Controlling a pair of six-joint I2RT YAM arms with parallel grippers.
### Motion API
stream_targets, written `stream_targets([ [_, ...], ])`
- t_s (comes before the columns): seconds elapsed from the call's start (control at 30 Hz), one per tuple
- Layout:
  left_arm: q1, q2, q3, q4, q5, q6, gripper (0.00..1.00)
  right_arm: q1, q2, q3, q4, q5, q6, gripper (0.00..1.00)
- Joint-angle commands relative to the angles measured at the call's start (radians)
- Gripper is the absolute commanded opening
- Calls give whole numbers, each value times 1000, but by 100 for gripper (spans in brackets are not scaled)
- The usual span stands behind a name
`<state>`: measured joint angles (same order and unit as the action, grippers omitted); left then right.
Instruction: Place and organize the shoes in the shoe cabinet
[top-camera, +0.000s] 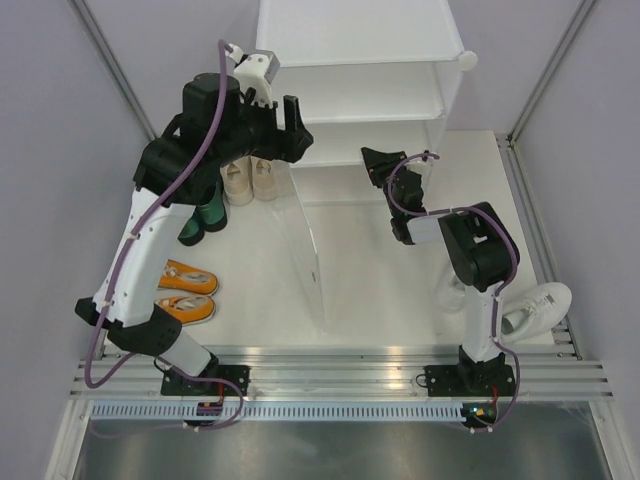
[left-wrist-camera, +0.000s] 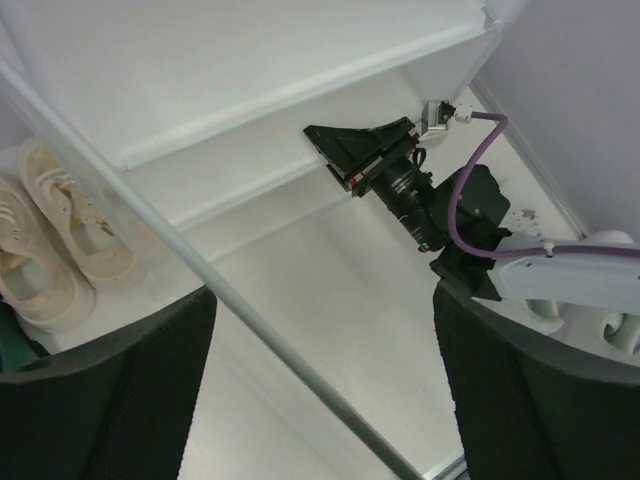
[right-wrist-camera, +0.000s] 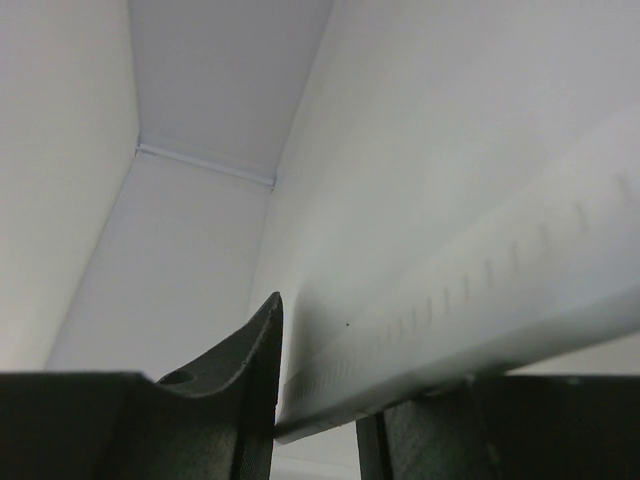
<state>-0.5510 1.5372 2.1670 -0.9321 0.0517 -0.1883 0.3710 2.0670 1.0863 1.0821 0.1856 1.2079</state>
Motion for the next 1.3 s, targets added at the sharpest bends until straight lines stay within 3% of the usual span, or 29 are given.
stream_targets([
  [0.0, -23, 20, 74, -226, -186, 47, 80, 0, -64, 77, 59, -138, -27, 14],
  [0.07, -23, 12, 47, -252, -213, 46, 68, 2, -67, 77, 55, -144, -24, 14],
  [0.1, -23, -3, 39, -258, -232, 44, 56, 0, -67, 78, 56, -147, -22, 13],
  [0.17, -23, -18, 24, -264, -248, 46, 44, 0, -70, 78, 52, -150, -19, 13],
  [0.2, -23, -26, 19, -275, -260, 46, 33, 0, -70, 78, 50, -152, -18, 12],
  [0.37, -23, -66, -9, -290, -305, 82, 20, -1, -81, 77, 38, -152, -19, 11],
  [0.5, -23, -57, -7, -290, -286, 113, 3, -3, -77, 89, 33, -163, 5, 9],
  [0.7, -23, -52, -52, -281, -309, 145, 2, -4, -93, 122, -10, -178, 19, 6],
  [0.93, -35, -124, -208, -179, -291, 155, 2, -7, -110, 172, -63, -216, 42, 3],
  [1.27, -49, -193, -355, -44, -234, 159, 2, 60, -48, 196, -63, -222, 47, 11],
])
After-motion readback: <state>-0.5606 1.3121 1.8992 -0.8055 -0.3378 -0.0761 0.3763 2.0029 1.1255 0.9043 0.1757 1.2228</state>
